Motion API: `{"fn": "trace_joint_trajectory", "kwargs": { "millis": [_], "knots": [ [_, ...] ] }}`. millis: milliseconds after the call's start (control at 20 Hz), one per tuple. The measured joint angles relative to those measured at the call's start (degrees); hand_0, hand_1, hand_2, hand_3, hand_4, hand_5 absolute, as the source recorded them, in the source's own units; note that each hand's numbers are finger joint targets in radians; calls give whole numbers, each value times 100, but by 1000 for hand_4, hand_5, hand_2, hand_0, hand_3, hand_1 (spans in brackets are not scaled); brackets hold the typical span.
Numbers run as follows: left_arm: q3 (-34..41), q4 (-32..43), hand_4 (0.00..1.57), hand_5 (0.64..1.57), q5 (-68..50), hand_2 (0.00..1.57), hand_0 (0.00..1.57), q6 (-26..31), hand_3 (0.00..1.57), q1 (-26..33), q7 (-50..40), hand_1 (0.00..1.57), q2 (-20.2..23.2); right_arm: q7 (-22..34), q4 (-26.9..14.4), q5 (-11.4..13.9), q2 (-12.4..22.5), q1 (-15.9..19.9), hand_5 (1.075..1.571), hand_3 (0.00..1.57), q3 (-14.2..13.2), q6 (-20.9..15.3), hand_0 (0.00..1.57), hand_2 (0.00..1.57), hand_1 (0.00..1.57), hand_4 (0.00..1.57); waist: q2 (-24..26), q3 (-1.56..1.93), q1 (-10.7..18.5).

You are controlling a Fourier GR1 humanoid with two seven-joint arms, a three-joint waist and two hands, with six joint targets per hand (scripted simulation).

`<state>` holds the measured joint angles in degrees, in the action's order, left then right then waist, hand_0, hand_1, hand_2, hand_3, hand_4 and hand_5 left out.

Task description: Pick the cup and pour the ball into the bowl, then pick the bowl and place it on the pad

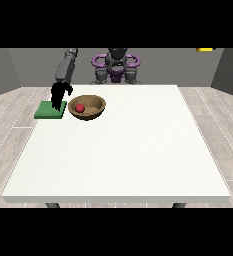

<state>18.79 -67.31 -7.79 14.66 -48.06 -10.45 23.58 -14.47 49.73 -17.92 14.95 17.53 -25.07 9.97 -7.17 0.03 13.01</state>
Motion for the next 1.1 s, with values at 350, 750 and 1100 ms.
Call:
{"fn": "trace_joint_trajectory", "kwargs": {
  "millis": [350,750,1100],
  "knots": [
    [320,-189,1012,1536,-416,0,0,305,0,196,-97,0,477,-544,-769,144,-135,450,1554,0,136,-58,0,0,0,523,-210,2,-172],
    [420,-653,1018,1540,-664,0,0,342,0,265,-223,0,720,-1243,-1245,176,10,709,1546,0,127,207,0,0,0,449,-541,-110,-174],
    [478,-826,1022,1541,-859,0,0,386,0,316,-337,0,810,-1392,-1317,286,-31,772,1549,0,171,-35,0,0,0,475,-566,-155,-153]
  ]
}}
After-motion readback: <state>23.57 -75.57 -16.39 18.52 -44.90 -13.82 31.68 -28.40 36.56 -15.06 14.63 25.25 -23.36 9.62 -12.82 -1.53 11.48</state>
